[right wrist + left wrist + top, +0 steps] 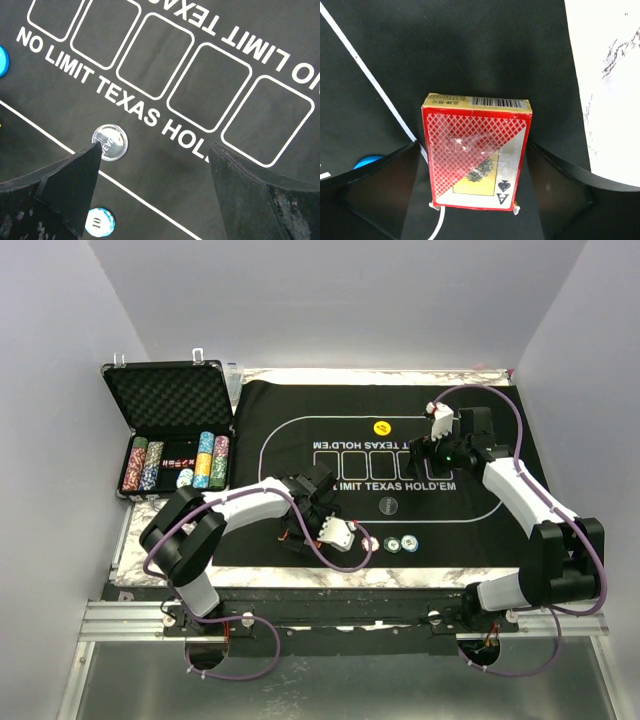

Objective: Distribute texas hold em gaming equipment

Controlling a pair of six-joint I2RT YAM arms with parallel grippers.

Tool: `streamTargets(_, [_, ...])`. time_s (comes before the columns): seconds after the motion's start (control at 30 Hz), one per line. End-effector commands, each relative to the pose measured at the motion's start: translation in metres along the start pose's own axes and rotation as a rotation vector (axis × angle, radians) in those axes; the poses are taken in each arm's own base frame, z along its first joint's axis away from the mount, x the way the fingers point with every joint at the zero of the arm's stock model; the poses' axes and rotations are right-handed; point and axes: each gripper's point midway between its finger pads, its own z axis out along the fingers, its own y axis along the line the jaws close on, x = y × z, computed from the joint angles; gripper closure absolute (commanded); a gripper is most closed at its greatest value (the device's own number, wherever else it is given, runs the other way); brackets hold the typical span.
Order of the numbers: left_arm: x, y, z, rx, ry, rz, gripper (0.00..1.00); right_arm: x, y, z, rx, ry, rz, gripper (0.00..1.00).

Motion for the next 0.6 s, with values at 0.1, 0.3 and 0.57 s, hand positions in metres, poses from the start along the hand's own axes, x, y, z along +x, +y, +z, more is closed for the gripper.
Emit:
streamTargets(0.1, [0.019, -0.017, 0.000, -0.021, 0.092, 0.017, 0.34, -0.005, 0.001, -0.004, 0.000, -0.027, 0.000, 0.09])
streamTargets(0.3, [0.033, -0.042, -0.023, -0.052, 0.118, 0.004, 0.59, -0.004, 0.001, -0.004, -0.003, -0.025, 0.002, 0.09])
streamTargets(0.57, [0.092, -0.069, -0.055, -0.085, 0.168, -0.145, 0.65, -0.001, 0.002, -0.003, -0.013, -0.017, 0.003, 0.09])
